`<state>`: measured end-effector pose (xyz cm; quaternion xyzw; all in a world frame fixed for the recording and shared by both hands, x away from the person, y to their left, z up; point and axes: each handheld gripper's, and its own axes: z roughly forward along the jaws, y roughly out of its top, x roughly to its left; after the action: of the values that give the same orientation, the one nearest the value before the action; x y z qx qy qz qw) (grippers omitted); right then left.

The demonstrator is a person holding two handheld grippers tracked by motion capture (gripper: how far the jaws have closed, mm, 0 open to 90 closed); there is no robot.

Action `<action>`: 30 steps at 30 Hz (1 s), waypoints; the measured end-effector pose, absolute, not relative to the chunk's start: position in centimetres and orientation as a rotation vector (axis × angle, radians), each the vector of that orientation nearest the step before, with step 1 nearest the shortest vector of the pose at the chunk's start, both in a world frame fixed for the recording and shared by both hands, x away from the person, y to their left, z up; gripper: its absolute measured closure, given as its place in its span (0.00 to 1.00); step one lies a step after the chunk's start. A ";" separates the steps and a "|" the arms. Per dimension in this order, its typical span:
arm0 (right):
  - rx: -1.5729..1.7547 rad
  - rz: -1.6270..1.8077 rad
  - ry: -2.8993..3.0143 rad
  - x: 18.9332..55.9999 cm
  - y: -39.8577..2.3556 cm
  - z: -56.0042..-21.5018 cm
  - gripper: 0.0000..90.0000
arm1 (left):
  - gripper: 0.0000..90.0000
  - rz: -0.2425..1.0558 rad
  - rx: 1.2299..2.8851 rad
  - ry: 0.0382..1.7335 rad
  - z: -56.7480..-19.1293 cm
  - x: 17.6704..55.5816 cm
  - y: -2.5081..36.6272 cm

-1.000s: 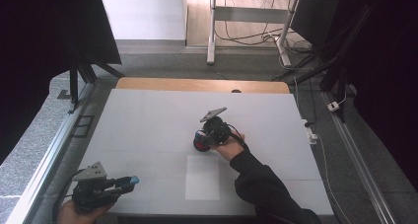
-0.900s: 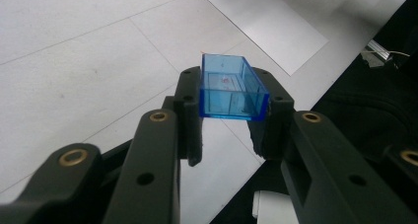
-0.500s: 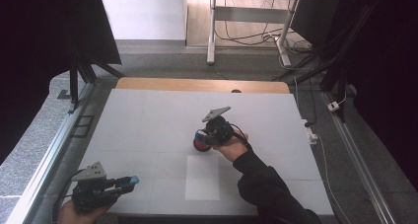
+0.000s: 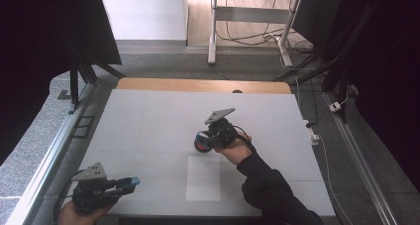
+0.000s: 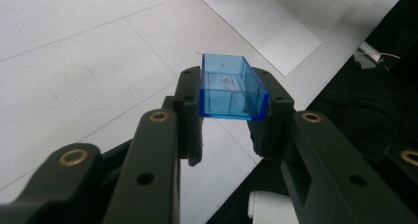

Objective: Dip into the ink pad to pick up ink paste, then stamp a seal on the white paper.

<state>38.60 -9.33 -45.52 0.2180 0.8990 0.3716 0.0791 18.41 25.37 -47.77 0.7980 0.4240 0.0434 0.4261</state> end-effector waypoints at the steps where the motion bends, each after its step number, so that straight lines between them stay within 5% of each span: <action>1: 0.650 1.119 2.691 38.5 -9.4 -45.5 0.79 | 0.76 0.112 1.995 1.060 -47.8 18.4 25.4; 30: 0.640 1.196 2.722 36.5 -10.3 -44.4 0.79 | 0.76 0.169 2.022 1.066 -47.7 18.2 25.3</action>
<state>36.48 -10.34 -44.42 0.2101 0.8939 0.3928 0.0503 18.15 25.31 -47.68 0.8037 0.4239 0.0673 0.4121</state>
